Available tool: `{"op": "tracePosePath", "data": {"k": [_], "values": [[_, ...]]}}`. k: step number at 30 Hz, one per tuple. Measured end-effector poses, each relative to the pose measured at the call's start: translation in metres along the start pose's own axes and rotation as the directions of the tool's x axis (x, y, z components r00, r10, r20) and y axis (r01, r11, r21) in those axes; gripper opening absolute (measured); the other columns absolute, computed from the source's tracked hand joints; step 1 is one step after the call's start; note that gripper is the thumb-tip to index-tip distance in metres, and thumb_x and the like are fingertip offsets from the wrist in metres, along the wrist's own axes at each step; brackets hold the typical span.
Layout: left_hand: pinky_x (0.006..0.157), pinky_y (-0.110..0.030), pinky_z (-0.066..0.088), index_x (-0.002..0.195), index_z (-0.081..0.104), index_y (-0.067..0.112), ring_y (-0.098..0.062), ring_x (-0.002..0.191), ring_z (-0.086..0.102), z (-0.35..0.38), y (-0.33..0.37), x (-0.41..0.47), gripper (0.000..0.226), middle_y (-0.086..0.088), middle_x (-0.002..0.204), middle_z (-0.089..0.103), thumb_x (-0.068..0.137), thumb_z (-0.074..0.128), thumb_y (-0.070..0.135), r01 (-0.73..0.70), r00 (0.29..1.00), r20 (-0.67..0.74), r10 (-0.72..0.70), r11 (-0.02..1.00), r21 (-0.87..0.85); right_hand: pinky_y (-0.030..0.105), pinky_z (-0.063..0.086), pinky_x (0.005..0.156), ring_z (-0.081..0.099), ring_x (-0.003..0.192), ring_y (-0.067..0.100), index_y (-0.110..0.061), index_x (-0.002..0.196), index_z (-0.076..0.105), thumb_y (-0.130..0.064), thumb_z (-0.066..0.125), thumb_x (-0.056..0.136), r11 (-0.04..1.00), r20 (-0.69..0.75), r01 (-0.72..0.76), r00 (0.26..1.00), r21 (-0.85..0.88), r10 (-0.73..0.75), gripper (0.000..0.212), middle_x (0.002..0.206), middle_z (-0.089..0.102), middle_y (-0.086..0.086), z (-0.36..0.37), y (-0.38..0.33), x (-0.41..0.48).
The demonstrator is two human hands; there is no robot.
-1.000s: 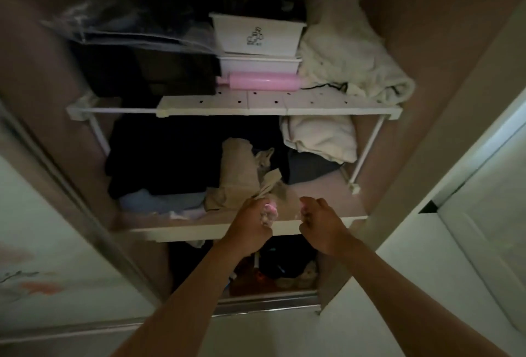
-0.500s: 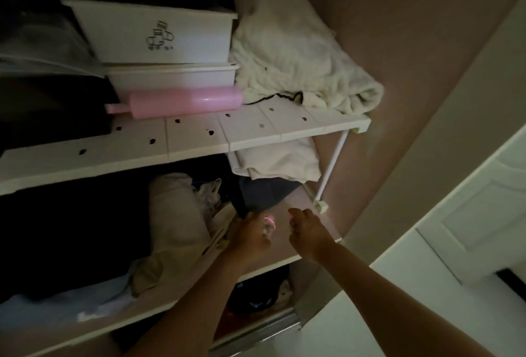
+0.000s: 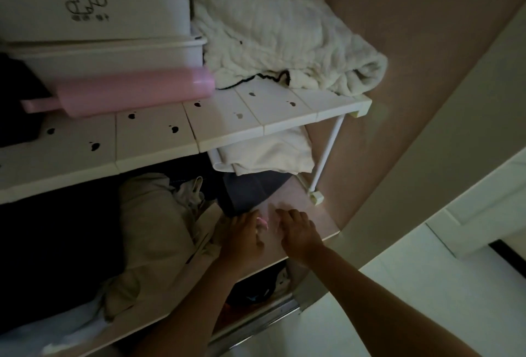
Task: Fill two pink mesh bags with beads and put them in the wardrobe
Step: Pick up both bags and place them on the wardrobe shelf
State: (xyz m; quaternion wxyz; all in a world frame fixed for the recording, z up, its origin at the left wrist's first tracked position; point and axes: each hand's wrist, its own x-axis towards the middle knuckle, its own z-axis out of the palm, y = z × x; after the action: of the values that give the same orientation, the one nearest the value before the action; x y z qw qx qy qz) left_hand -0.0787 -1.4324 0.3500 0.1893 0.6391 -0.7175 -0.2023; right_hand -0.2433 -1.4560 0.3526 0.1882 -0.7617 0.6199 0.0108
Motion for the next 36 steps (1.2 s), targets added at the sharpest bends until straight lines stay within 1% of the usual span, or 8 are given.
{"op": "tracePosePath", "data": {"k": [6, 11, 14, 21, 26, 31, 34, 36], "values": [[0.102, -0.036, 0.033, 0.142, 0.039, 0.025, -0.023, 0.128, 0.040, -0.009, 0.017, 0.007, 0.066, 0.001, 0.138, 0.045, 0.079, 0.060, 0.022, 0.006, 1.000, -0.015, -0.006, 1.000, 0.010, 0.038, 0.031, 0.110, 0.032, 0.139, 0.029, -0.026, 0.157, 0.021, -0.026, 0.060, 0.088, 0.993, -0.033, 0.059, 0.998, 0.098, -0.056, 0.079, 0.153, 0.035, 0.004, -0.028, 0.012, 0.003], [0.104, -0.039, 0.037, 0.131, 0.049, 0.028, -0.019, 0.125, 0.043, -0.003, 0.045, 0.028, 0.050, 0.005, 0.132, 0.051, 0.086, 0.055, 0.051, -0.058, 0.998, 0.011, 0.058, 0.998, 0.009, 0.038, 0.035, 0.113, 0.033, 0.141, 0.031, -0.024, 0.156, 0.028, -0.039, 0.064, 0.089, 0.986, -0.064, 0.017, 0.998, 0.168, -0.006, 0.077, 0.153, 0.038, 0.008, -0.050, 0.042, 0.001], [0.098, -0.040, 0.044, 0.120, 0.054, 0.027, -0.021, 0.115, 0.053, 0.011, 0.057, 0.036, 0.040, 0.002, 0.122, 0.056, 0.083, 0.057, 0.041, -0.038, 0.984, 0.175, 0.037, 0.999, 0.003, 0.034, 0.039, 0.108, 0.042, 0.136, 0.032, -0.023, 0.154, 0.031, -0.034, 0.068, 0.087, 0.977, -0.018, -0.015, 1.000, 0.212, 0.020, 0.077, 0.149, 0.039, 0.011, -0.044, 0.057, -0.004], [0.082, -0.024, 0.043, 0.103, 0.058, 0.015, -0.016, 0.097, 0.055, 0.034, 0.071, 0.045, 0.023, -0.002, 0.113, 0.050, 0.084, 0.065, 0.026, 0.155, 0.973, 0.194, -0.124, 0.976, -0.152, 0.021, 0.039, 0.095, 0.055, 0.121, 0.025, -0.024, 0.149, 0.039, -0.025, 0.061, 0.096, 0.943, 0.057, -0.098, 0.995, 0.318, 0.084, 0.058, 0.135, 0.046, 0.007, -0.024, 0.060, -0.008], [0.056, -0.011, 0.044, 0.083, 0.057, 0.020, -0.005, 0.071, 0.061, 0.045, 0.088, 0.062, 0.018, 0.004, 0.082, 0.062, 0.080, 0.074, 0.023, 0.230, 0.960, 0.242, -0.143, 0.894, -0.384, 0.031, 0.047, 0.098, 0.057, 0.117, 0.029, -0.021, 0.145, 0.043, -0.016, 0.053, 0.097, 0.927, 0.028, -0.179, 0.983, 0.330, 0.180, 0.049, 0.136, 0.043, 0.010, -0.022, 0.071, -0.015], [0.075, -0.018, 0.045, 0.099, 0.064, 0.009, -0.012, 0.087, 0.054, 0.056, 0.099, 0.069, 0.019, 0.007, 0.098, 0.052, 0.082, 0.069, 0.016, 0.126, 0.981, 0.185, -0.055, 0.910, -0.395, 0.041, 0.047, 0.100, 0.053, 0.122, 0.036, -0.021, 0.146, 0.037, -0.014, 0.055, 0.092, 0.908, -0.031, -0.234, 0.965, 0.348, 0.260, 0.057, 0.149, 0.032, 0.011, -0.018, 0.077, -0.035], [0.066, -0.018, 0.051, 0.078, 0.062, -0.010, -0.034, 0.081, 0.064, 0.061, 0.101, 0.073, 0.019, -0.015, 0.079, 0.063, 0.089, 0.056, 0.004, 0.119, 0.971, 0.239, -0.014, 0.895, -0.430, 0.042, 0.048, 0.098, 0.053, 0.118, 0.033, -0.025, 0.146, 0.036, -0.008, 0.051, 0.089, 0.926, -0.069, -0.235, 0.961, 0.297, 0.266, 0.061, 0.142, 0.038, 0.010, -0.015, 0.078, -0.041], [0.070, -0.024, 0.053, 0.076, 0.060, -0.005, -0.029, 0.077, 0.063, 0.064, 0.100, 0.078, 0.023, -0.017, 0.075, 0.063, 0.092, 0.050, 0.008, 0.146, 0.964, 0.266, -0.002, 0.838, -0.525, 0.041, 0.049, 0.097, 0.055, 0.117, 0.034, -0.027, 0.148, 0.034, -0.007, 0.051, 0.088, 0.930, -0.055, -0.219, 0.968, 0.294, 0.245, 0.065, 0.141, 0.038, 0.011, -0.016, 0.077, -0.041]]}}
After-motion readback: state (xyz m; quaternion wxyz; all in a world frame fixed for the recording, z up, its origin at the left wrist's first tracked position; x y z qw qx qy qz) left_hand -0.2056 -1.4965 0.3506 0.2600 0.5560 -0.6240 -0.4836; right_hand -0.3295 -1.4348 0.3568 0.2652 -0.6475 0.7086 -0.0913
